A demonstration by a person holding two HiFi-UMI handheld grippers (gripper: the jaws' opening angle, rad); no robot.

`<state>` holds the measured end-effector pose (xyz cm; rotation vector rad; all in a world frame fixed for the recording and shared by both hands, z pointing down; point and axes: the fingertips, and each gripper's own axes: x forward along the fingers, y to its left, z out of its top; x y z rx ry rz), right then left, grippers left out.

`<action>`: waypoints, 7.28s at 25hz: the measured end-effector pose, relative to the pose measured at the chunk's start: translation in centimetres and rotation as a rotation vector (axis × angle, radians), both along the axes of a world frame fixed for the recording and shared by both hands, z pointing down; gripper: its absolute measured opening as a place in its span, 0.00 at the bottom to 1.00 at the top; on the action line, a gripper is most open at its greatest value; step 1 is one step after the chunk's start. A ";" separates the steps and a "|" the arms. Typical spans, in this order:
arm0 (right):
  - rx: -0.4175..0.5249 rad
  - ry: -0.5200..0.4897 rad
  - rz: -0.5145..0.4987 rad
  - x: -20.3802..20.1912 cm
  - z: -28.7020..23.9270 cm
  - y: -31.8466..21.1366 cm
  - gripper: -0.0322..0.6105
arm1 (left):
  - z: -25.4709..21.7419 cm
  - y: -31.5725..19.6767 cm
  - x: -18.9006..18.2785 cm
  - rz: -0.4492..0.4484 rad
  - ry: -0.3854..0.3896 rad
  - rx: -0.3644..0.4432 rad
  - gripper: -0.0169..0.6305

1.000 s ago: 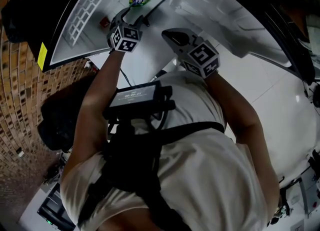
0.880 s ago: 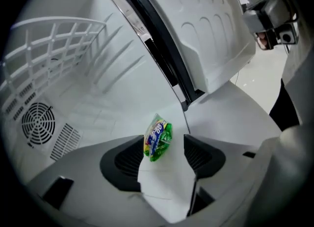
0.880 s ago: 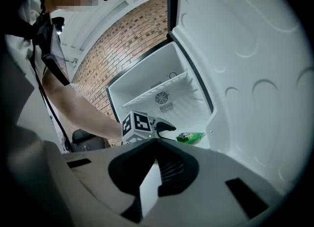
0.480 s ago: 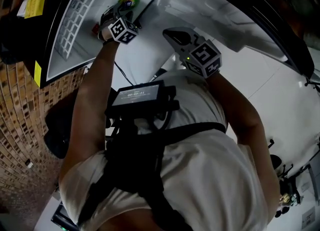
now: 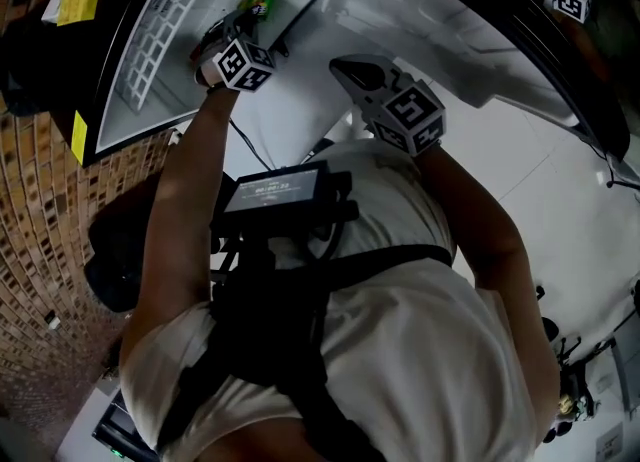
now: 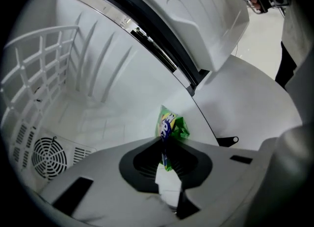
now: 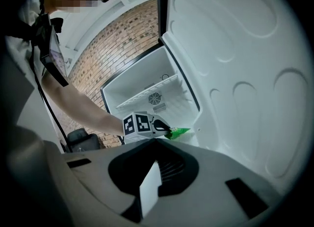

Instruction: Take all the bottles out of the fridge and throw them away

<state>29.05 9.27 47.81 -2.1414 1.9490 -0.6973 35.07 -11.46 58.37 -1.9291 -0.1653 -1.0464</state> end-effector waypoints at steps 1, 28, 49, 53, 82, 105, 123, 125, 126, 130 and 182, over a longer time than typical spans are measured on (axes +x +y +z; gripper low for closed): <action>0.007 0.000 -0.012 -0.2 -0.2 -0.4 0.04 | -0.6 0.0 -0.4 -0.010 0.014 -0.001 0.09; 0.028 0.090 -0.268 -8.4 -2.7 -7.8 0.04 | -15.4 5.2 -17.3 -0.219 0.559 -0.788 0.09; 0.005 0.107 -0.595 -21.6 -2.6 -15.7 0.04 | -14.4 -0.5 -36.9 -0.549 0.790 -0.865 0.09; -0.006 0.126 -0.658 -24.2 -2.4 -17.1 0.04 | -14.1 -1.3 -40.3 -0.605 0.812 -0.852 0.09; -0.035 0.122 -0.914 -42.1 -1.8 -23.3 0.04 | -7.5 -9.0 -73.2 -1.265 1.157 -0.837 0.09; -0.098 0.151 -0.810 -43.5 -0.9 -23.8 0.04 | 6.7 -12.5 -88.4 -1.713 0.747 -0.698 0.10; -0.096 0.146 -0.795 -42.7 -0.8 -23.8 0.04 | 7.5 -12.1 -90.0 -1.836 0.690 -0.628 0.37; -0.096 0.143 -0.795 -42.7 -0.8 -23.8 0.04 | 7.3 -12.0 -89.9 -1.833 0.699 -0.624 0.37; -0.098 0.144 -0.797 -42.6 -0.8 -23.8 0.04 | 7.3 -12.0 -89.8 -1.829 0.701 -0.622 0.37; -0.093 0.144 -0.794 -42.4 -0.8 -23.6 0.04 | 7.2 -11.8 -89.4 -1.815 0.694 -0.617 0.37; 0.023 0.143 -0.231 -14.3 -4.6 -11.3 0.04 | -14.8 -0.7 -31.0 -0.578 0.816 -1.005 0.03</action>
